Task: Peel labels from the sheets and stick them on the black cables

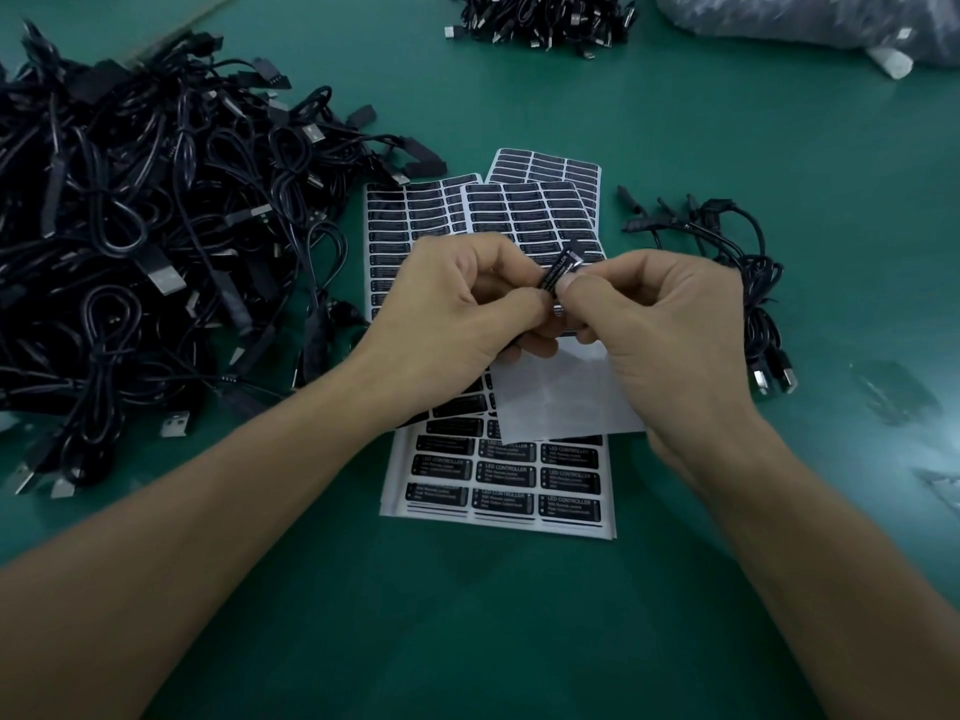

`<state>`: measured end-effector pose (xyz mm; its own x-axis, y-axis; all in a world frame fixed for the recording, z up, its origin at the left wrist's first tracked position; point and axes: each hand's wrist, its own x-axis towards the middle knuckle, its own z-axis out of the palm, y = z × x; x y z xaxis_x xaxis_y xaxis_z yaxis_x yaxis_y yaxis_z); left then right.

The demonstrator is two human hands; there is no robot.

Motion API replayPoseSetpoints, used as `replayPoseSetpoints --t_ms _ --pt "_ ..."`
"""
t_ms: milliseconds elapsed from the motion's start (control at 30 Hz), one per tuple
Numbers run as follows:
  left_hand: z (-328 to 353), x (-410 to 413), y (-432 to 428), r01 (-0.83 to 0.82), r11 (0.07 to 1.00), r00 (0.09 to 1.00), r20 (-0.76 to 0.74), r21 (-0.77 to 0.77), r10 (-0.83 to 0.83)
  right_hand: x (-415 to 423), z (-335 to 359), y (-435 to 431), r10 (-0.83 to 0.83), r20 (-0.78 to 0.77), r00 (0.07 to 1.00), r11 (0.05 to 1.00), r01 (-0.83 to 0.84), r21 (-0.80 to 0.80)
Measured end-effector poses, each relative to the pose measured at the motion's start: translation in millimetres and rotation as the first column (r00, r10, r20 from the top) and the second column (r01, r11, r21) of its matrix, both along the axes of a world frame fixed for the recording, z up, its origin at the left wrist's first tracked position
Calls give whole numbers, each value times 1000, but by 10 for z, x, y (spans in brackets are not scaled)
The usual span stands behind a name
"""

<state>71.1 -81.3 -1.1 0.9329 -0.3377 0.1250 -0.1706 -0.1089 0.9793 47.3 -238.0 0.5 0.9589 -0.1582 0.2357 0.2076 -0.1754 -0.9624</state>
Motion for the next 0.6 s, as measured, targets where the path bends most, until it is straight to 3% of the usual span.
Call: replayPoseSetpoints --t_ms 600 --pt "0 12 -10 -17 1000 1000 -14 21 18 -3 -18 2 -56 -16 998 996 55 -67"
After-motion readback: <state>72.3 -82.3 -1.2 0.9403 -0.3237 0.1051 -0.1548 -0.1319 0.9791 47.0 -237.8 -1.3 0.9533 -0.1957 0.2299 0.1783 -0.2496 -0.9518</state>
